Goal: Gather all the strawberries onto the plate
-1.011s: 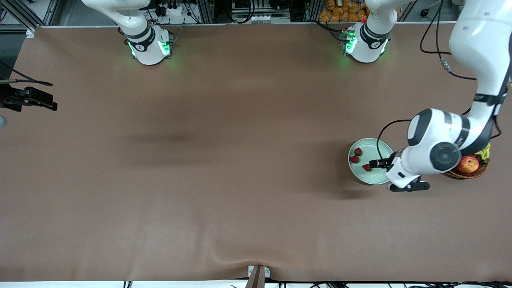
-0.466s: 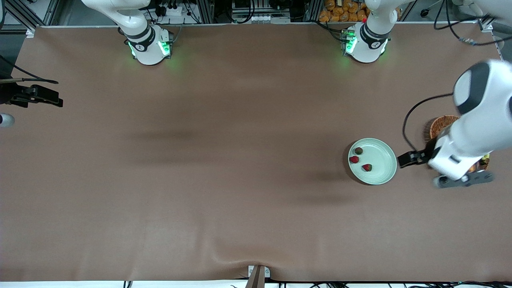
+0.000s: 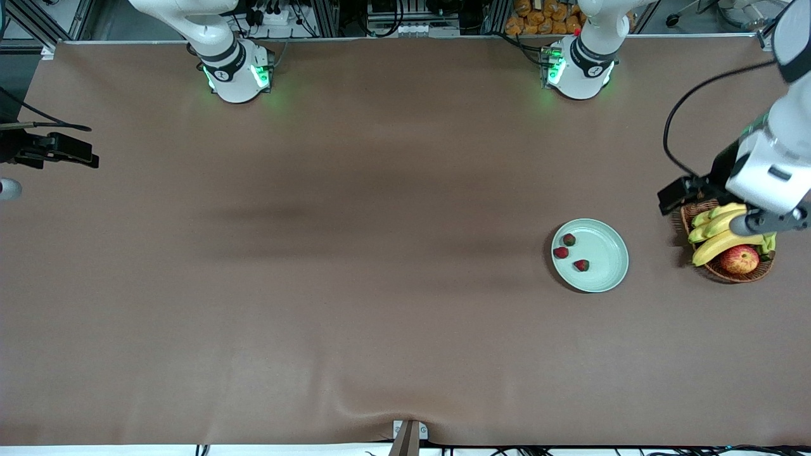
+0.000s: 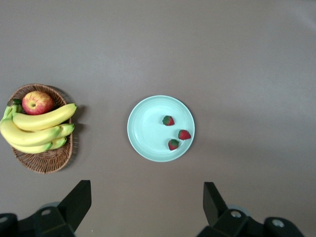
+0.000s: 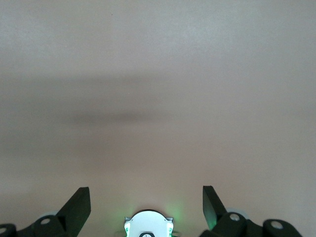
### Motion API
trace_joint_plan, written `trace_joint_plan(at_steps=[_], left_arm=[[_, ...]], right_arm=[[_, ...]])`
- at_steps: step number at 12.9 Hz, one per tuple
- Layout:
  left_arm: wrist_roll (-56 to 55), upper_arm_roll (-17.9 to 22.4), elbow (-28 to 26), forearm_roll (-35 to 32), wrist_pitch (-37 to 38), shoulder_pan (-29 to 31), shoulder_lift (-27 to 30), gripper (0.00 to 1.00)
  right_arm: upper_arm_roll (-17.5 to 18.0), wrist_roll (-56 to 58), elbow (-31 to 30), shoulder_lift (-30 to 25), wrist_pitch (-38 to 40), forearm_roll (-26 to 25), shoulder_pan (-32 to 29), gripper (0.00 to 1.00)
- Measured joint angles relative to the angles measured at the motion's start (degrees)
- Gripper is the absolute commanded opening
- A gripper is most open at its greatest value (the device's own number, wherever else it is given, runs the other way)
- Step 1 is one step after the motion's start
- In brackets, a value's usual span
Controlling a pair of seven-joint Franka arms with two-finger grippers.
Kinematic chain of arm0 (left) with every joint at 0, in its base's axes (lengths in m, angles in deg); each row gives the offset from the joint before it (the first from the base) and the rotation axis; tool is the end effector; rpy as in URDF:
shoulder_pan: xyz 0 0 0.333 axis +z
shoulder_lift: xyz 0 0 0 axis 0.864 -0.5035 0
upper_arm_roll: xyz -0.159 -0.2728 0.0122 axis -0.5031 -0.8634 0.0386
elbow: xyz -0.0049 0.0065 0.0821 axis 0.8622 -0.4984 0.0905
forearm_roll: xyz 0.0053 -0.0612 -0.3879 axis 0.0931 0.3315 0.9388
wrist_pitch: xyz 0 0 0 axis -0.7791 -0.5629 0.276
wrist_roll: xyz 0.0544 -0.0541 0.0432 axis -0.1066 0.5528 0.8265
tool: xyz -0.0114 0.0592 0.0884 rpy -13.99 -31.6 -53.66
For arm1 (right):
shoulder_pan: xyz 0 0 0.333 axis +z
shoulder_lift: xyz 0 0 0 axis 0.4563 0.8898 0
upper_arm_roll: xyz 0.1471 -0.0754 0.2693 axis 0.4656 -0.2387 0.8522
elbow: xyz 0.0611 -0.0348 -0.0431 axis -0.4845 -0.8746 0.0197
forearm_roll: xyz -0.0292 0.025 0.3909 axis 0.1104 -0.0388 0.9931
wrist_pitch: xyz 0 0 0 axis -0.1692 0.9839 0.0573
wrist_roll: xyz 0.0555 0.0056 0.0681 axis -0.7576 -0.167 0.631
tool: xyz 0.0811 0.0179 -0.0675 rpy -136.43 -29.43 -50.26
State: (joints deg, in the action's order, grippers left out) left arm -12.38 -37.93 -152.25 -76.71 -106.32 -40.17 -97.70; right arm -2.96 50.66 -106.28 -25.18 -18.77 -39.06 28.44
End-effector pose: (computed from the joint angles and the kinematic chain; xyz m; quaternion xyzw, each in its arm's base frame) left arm 0.5912 -0.0899 0.6218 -0.9974 -0.0684 -0.0079 0.0235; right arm 0.5595 -0.0344 0.6124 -0.9942 -0.0028 0.1071 0.0017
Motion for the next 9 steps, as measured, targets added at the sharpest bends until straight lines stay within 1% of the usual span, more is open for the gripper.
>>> trace_joint_plan(at_steps=[3,4,5,8,9], left_arm=[[0.0,0.4,0.1,1.5,0.7,-0.4,3.1,1.0],[0.0,1.8,0.1,2.2,1.1,-1.3,4.1,1.0],[0.1,5.1,0.1,3.5,1.7,-3.5,5.0,1.0],[4.7,19.2,-0.2,7.7,3.4,-12.4,6.5,1.0],[6.3,22.2,-0.7,8.3,3.7,-14.0,7.0,1.0]], right_arm=[[0.0,0.0,0.0,0.0,-0.2,0.1,0.0,1.0],[0.0,0.0,0.1,0.0,-0.6,0.2,0.0,1.0],[0.0,0.0,0.1,0.0,-1.4,0.6,0.0,1.0],[0.0,0.0,0.1,0.0,-4.2,2.4,0.0,1.0],[0.0,0.0,0.1,0.0,-4.2,2.4,-0.1,1.0]])
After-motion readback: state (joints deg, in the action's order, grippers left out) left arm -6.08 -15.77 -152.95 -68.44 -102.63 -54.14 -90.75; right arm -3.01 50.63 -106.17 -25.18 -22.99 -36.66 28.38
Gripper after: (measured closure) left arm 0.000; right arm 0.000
